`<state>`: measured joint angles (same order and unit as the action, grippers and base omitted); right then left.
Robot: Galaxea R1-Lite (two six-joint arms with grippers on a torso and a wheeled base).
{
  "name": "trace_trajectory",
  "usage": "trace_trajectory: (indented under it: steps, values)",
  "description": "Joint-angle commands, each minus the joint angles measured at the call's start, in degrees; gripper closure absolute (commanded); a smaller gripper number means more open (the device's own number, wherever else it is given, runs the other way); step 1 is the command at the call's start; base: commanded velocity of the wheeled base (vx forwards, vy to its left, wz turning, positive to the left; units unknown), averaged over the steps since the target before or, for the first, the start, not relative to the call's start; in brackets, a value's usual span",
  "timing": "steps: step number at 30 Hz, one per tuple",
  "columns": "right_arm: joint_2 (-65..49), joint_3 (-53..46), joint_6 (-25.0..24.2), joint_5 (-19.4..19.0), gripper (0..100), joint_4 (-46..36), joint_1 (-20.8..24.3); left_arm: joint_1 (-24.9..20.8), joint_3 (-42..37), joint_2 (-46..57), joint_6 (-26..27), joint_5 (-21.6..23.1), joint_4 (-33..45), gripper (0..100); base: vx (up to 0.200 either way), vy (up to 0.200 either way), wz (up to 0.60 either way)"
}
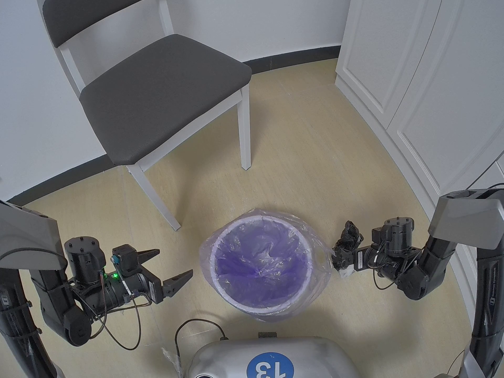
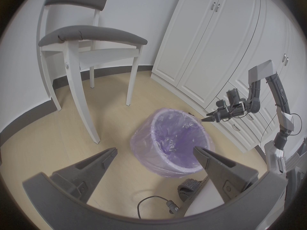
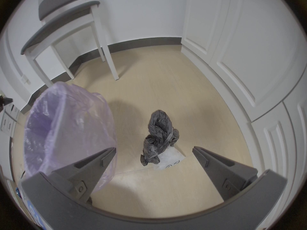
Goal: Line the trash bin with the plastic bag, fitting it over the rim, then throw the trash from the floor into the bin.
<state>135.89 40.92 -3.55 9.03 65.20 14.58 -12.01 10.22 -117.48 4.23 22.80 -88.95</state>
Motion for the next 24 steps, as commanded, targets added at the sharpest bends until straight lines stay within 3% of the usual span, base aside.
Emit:
trace_trajectory:
  steps: [1,6,14,24]
  values:
    - [7.81,5.66,-1.11,-0.24,0,0.2,-2.19,1.72,0.42,4.54,-0.01,-0.82,-1.05,0,0.0,0.0,0.0]
    - [10.01,8.91,-5.51,-0.77,0,0.11,-2.28,3.57,1.39,9.11,-0.01,-3.81,-1.05,0,0.0,0.0,0.0]
    - [13.61,13.22,-5.94,-0.68,0,2.66,-1.92,3.39,0.95,15.44,0.34,-4.6,-1.05,0,0.0,0.0,0.0]
    - [15.02,17.7,-6.3,0.2,0,2.3,-1.84,3.04,4.29,14.65,0.25,-7.33,-1.05,0,0.0,0.0,0.0]
